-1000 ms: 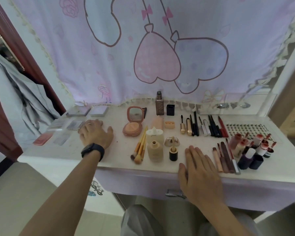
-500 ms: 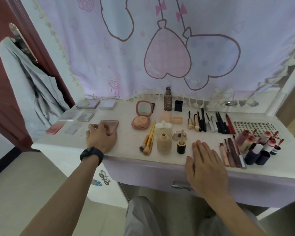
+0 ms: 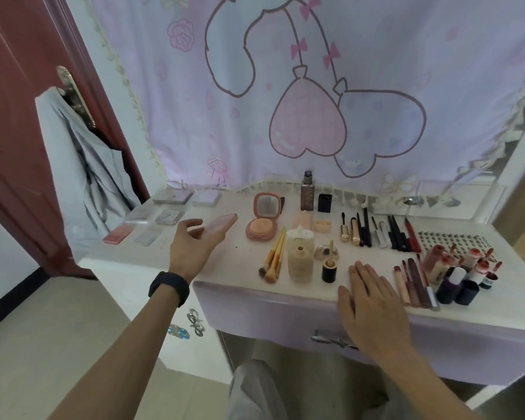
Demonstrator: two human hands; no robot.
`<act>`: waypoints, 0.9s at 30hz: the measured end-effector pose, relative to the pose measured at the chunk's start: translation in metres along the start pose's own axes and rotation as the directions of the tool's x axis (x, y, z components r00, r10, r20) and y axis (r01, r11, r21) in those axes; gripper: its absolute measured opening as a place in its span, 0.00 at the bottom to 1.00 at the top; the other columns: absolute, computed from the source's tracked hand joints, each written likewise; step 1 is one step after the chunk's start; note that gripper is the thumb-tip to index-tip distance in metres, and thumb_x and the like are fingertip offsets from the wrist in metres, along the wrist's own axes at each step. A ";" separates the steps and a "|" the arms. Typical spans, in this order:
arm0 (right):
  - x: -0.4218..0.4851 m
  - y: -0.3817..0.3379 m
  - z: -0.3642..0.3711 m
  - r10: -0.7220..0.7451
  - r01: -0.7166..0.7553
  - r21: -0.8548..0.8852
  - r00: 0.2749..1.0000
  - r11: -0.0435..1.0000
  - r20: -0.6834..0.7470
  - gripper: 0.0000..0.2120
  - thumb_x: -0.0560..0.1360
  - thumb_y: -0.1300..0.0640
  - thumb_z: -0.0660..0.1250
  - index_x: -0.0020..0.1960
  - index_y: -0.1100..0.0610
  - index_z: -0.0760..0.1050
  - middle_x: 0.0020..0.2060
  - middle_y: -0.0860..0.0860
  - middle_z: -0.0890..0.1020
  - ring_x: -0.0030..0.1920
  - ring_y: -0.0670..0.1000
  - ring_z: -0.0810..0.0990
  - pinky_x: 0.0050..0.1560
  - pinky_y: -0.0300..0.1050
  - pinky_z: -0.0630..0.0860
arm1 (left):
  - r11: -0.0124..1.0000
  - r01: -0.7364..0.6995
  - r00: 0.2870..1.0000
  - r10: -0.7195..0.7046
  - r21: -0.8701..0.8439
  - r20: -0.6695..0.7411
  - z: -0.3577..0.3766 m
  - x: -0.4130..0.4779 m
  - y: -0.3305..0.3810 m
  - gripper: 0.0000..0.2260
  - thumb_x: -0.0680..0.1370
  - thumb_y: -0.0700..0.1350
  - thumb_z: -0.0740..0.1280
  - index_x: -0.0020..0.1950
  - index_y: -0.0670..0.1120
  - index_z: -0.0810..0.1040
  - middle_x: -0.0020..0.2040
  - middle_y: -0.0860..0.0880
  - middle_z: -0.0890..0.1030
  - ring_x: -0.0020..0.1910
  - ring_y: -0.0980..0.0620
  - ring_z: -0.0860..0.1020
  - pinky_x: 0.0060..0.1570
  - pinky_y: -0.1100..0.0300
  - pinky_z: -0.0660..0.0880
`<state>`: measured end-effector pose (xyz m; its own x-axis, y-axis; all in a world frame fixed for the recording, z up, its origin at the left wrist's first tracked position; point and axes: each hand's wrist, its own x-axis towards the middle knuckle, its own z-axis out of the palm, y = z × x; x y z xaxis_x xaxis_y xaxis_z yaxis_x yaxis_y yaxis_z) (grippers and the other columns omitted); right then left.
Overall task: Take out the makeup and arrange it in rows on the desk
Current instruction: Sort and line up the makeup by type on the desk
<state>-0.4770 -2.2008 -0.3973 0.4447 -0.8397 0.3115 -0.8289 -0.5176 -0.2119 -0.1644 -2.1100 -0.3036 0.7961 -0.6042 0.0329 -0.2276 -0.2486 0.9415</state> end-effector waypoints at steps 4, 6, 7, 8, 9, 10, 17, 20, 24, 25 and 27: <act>0.005 -0.007 -0.037 0.078 -0.068 0.425 0.997 0.903 -0.005 0.22 0.83 0.51 0.59 0.76 0.54 0.66 0.73 0.50 0.70 0.74 0.48 0.65 0.72 0.41 0.57 | 0.980 -0.124 0.989 0.134 -0.159 0.056 0.007 -0.011 0.039 0.23 0.71 0.45 0.77 0.62 0.50 0.73 0.57 0.51 0.79 0.55 0.56 0.78 0.51 0.65 0.74; 0.010 -0.016 -0.064 0.147 -0.073 0.602 0.986 0.795 -0.075 0.19 0.82 0.52 0.62 0.72 0.52 0.70 0.67 0.46 0.75 0.68 0.45 0.71 0.70 0.45 0.65 | 0.957 -0.224 0.962 0.247 -0.183 0.115 0.016 -0.022 0.060 0.23 0.71 0.42 0.77 0.63 0.49 0.72 0.57 0.52 0.80 0.56 0.58 0.78 0.46 0.71 0.73; 0.016 -0.020 -0.076 0.177 -0.076 0.682 0.981 0.727 -0.080 0.17 0.81 0.52 0.63 0.69 0.51 0.72 0.64 0.45 0.77 0.65 0.44 0.74 0.68 0.45 0.70 | 0.945 -0.274 0.941 0.302 -0.179 0.151 0.021 -0.027 0.069 0.24 0.71 0.42 0.77 0.62 0.50 0.72 0.57 0.52 0.80 0.56 0.58 0.77 0.45 0.73 0.73; 0.022 -0.023 -0.088 0.202 -0.097 0.749 0.978 0.655 -0.050 0.14 0.81 0.50 0.64 0.66 0.50 0.74 0.61 0.44 0.80 0.61 0.43 0.77 0.65 0.45 0.74 | 0.931 -0.321 0.917 0.351 -0.172 0.190 0.027 -0.033 0.076 0.24 0.70 0.42 0.78 0.62 0.51 0.72 0.57 0.53 0.80 0.56 0.58 0.77 0.46 0.73 0.73; 0.029 -0.026 -0.100 0.217 -0.135 0.804 0.976 0.579 0.007 0.13 0.81 0.48 0.63 0.63 0.50 0.76 0.57 0.43 0.82 0.57 0.42 0.80 0.61 0.45 0.76 | 0.918 -0.362 0.891 0.392 -0.162 0.228 0.033 -0.039 0.083 0.25 0.69 0.42 0.79 0.62 0.52 0.72 0.57 0.53 0.80 0.56 0.58 0.77 0.46 0.73 0.72; 0.037 -0.029 -0.112 0.213 -0.181 0.852 0.973 0.491 0.084 0.13 0.81 0.46 0.63 0.61 0.50 0.77 0.54 0.44 0.84 0.54 0.43 0.82 0.58 0.46 0.78 | 0.904 -0.401 0.864 0.427 -0.147 0.268 0.039 -0.045 0.089 0.27 0.68 0.45 0.79 0.62 0.54 0.71 0.58 0.55 0.80 0.57 0.59 0.77 0.47 0.73 0.72; 0.064 -0.029 -0.147 0.152 -0.376 0.924 0.919 0.071 0.363 0.08 0.80 0.57 0.68 0.57 0.58 0.81 0.37 0.52 0.85 0.37 0.49 0.82 0.37 0.41 0.79 | 0.788 -0.615 0.683 0.533 -0.001 0.499 0.074 -0.080 0.106 0.34 0.63 0.55 0.76 0.66 0.60 0.68 0.60 0.63 0.77 0.61 0.66 0.73 0.55 0.66 0.70; 0.063 -0.024 -0.144 0.149 -0.443 0.885 0.874 -0.146 0.462 0.07 0.79 0.65 0.67 0.54 0.63 0.81 0.36 0.54 0.84 0.34 0.48 0.81 0.36 0.39 0.80 | 0.791 -0.611 0.706 0.567 -0.041 0.425 0.083 -0.089 0.105 0.34 0.65 0.58 0.75 0.69 0.59 0.69 0.61 0.65 0.74 0.62 0.66 0.72 0.59 0.66 0.71; 0.050 -0.025 -0.140 0.024 -0.526 0.745 0.810 -0.411 0.586 0.08 0.79 0.64 0.66 0.53 0.67 0.81 0.37 0.56 0.84 0.34 0.48 0.81 0.38 0.38 0.82 | 0.826 -0.556 0.752 0.547 -0.091 0.367 0.093 -0.097 0.103 0.35 0.66 0.65 0.75 0.71 0.62 0.68 0.61 0.65 0.75 0.61 0.67 0.73 0.61 0.64 0.72; 0.048 -0.025 -0.139 0.001 -0.542 0.726 0.801 -0.423 0.598 0.08 0.79 0.63 0.66 0.53 0.66 0.81 0.36 0.56 0.84 0.33 0.48 0.81 0.39 0.38 0.82 | 0.824 -0.561 0.754 0.549 -0.082 0.360 0.095 -0.099 0.103 0.35 0.66 0.64 0.76 0.71 0.62 0.68 0.61 0.65 0.76 0.61 0.68 0.74 0.60 0.66 0.72; 0.045 -0.024 -0.136 -0.015 -0.550 0.716 0.797 -0.429 0.604 0.07 0.79 0.63 0.66 0.52 0.66 0.81 0.36 0.55 0.84 0.34 0.48 0.82 0.40 0.39 0.82 | 0.817 -0.573 0.753 0.556 -0.063 0.353 0.098 -0.100 0.104 0.35 0.66 0.61 0.78 0.71 0.63 0.69 0.60 0.65 0.77 0.59 0.69 0.74 0.57 0.70 0.71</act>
<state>-0.4836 -2.2041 -0.2521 0.5714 -0.7608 -0.3077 0.3542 0.5668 -0.7438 -0.3225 -2.1495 -0.2417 0.2750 -0.8602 0.4295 -0.6073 0.1909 0.7712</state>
